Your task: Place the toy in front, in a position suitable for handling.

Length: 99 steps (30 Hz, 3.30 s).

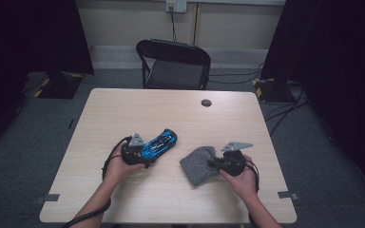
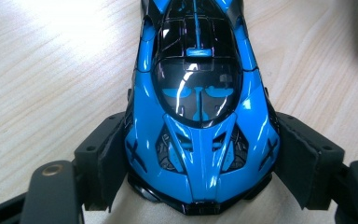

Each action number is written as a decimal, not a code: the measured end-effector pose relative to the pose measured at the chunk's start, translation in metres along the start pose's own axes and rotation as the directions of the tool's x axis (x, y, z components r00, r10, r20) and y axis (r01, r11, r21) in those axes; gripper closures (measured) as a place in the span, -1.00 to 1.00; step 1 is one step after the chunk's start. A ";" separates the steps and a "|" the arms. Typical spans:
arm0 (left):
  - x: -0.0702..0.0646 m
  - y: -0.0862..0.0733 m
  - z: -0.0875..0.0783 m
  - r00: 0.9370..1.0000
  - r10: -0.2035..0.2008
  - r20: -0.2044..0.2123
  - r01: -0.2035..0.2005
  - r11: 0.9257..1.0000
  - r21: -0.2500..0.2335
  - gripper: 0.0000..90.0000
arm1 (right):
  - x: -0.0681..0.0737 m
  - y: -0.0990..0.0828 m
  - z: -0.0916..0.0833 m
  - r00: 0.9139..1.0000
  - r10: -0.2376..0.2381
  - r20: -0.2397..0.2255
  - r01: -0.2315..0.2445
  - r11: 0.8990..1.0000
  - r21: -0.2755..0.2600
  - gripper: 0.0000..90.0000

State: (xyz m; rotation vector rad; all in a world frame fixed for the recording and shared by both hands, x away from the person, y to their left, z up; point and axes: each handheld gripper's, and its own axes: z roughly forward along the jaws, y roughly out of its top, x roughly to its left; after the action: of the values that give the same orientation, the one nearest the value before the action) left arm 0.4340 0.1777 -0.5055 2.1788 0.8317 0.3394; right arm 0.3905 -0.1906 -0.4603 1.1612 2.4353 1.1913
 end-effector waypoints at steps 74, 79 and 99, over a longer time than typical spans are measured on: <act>0.000 0.000 0.000 1.000 0.002 0.000 -0.002 1.000 0.001 -0.46 | 0.022 0.109 0.108 0.995 -0.096 0.006 0.095 0.991 0.091 0.76; 0.000 0.000 0.000 1.000 0.001 0.000 -0.001 1.000 0.001 -0.46 | 0.013 0.109 0.108 0.997 -0.079 0.018 0.077 0.993 0.094 0.76; 0.000 0.000 0.000 1.000 -0.004 0.000 0.004 1.000 -0.001 -0.44 | -0.007 0.108 0.107 0.998 -0.052 0.047 0.047 0.993 0.109 0.76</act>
State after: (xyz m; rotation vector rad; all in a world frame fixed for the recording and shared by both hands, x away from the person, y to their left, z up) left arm 0.4339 0.1778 -0.5055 2.1755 0.8357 0.3384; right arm 0.5073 -0.0931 -0.4519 1.1374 2.5030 1.0159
